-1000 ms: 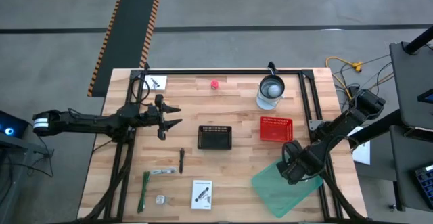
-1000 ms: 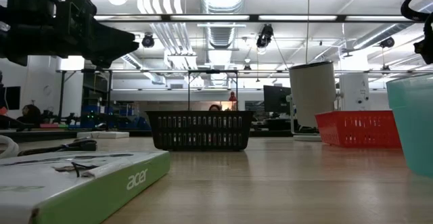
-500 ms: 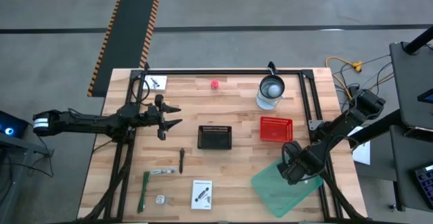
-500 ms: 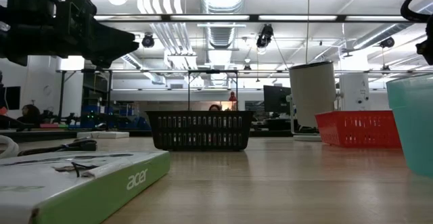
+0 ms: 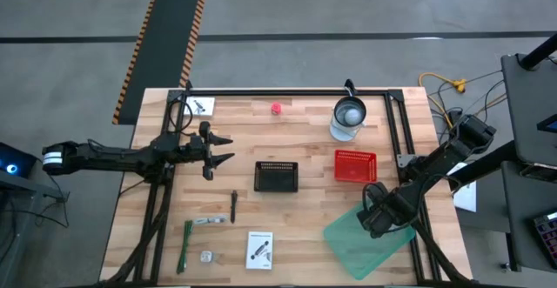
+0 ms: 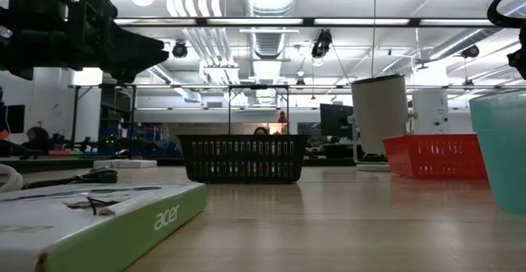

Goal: Pick and place items into bin
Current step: Put the pink charger adapter into the red bin

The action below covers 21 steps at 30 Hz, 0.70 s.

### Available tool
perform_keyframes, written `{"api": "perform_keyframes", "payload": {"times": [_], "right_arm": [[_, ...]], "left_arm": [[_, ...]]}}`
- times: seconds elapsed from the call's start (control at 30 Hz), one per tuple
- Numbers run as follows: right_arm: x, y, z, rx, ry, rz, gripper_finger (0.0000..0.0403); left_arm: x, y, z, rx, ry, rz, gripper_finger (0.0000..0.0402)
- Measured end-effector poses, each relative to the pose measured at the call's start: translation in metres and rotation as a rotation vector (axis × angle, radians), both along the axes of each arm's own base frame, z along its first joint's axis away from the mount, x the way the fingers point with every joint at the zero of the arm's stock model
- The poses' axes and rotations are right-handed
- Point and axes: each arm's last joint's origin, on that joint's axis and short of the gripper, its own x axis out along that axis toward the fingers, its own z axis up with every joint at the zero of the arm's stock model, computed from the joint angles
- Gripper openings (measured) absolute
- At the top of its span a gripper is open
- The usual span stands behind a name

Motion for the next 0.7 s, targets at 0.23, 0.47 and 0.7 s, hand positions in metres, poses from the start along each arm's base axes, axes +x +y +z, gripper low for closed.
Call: {"api": "perform_keyframes", "payload": {"times": [0.23,0.47,0.7], "right_arm": [[0.006,0.005,0.007,0.014,-0.059,0.097,0.0099],[0.020,0.013,0.029,-0.013,-0.198,0.249,0.0083],[0.033,0.020,0.038,-0.073,-0.371,0.401,0.0086]], "left_arm": [[0.000,0.000,0.000,0.000,0.000,0.000,0.0192],[0.000,0.000,0.000,0.000,0.000,0.000,0.0192],[0.000,0.000,0.000,0.000,0.000,0.000,0.0192]]}}
